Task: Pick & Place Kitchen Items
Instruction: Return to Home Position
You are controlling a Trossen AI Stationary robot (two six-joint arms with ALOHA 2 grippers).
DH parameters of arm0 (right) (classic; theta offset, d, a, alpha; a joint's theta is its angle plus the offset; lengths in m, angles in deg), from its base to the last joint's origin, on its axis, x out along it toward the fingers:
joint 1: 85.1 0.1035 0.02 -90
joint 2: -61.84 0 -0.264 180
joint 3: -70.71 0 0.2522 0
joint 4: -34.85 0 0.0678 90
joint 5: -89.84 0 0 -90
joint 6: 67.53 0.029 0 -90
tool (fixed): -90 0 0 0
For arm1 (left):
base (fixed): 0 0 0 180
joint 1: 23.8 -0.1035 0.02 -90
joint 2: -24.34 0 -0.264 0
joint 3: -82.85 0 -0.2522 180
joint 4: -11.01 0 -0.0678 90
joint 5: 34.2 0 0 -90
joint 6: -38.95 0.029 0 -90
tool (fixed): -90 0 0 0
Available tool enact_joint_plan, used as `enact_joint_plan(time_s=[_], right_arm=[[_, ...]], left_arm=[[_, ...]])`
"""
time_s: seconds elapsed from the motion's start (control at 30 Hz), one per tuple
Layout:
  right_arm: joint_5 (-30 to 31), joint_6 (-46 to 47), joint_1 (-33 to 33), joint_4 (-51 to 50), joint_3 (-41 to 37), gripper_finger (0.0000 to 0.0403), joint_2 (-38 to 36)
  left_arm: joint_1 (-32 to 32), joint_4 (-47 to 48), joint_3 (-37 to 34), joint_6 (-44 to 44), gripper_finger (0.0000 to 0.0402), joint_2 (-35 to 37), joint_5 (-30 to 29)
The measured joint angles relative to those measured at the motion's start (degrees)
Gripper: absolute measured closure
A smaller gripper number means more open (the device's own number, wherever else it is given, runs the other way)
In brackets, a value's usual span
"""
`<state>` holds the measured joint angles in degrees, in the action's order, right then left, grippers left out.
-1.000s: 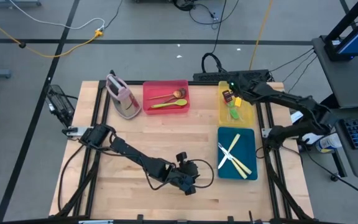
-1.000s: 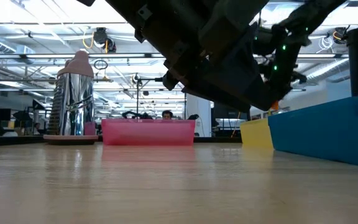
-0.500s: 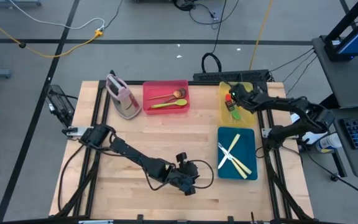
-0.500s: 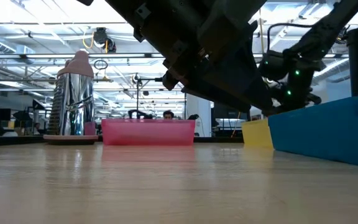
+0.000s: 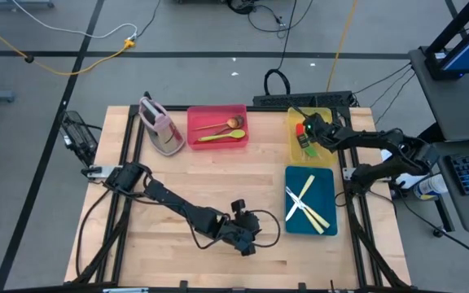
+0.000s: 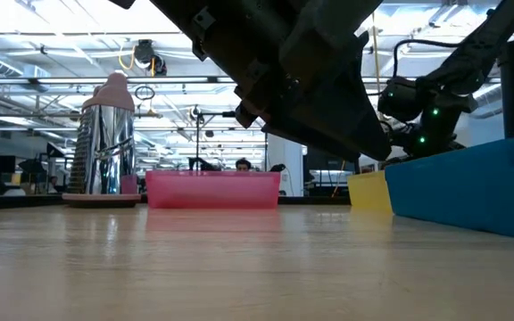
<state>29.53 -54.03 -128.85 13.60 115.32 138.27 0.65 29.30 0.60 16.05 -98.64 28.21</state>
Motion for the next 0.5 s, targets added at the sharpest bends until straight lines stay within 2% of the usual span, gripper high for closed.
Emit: enact_joint_plan(time_s=[0.13, 0.23, 0.37, 0.5], right_arm=[[-0.15, -2.9, 0.43, -0.09, 0.0, 0.0287, -2.9], [-3.12, -5.31, 1.16, -0.41, -0.02, 0.0289, -6.76], [-10.64, -5.42, 3.29, -0.7, -0.04, 0.0293, -13.87], [-20.72, -4.44, 7.03, -1.12, -0.04, 0.0293, -21.89]], left_arm=[[0.07, 0.47, -0.05, 2.76, 0.0234, 0.35, 0.69], [-0.08, 2.26, -0.09, 3.23, 0.0234, 1.69, 0.48], [-0.87, 9.24, -0.04, 1.24, 0.0234, 5.33, -1.34], [-1.38, 16.09, -0.04, -1.55, 0.0234, 10.13, -3.33]])
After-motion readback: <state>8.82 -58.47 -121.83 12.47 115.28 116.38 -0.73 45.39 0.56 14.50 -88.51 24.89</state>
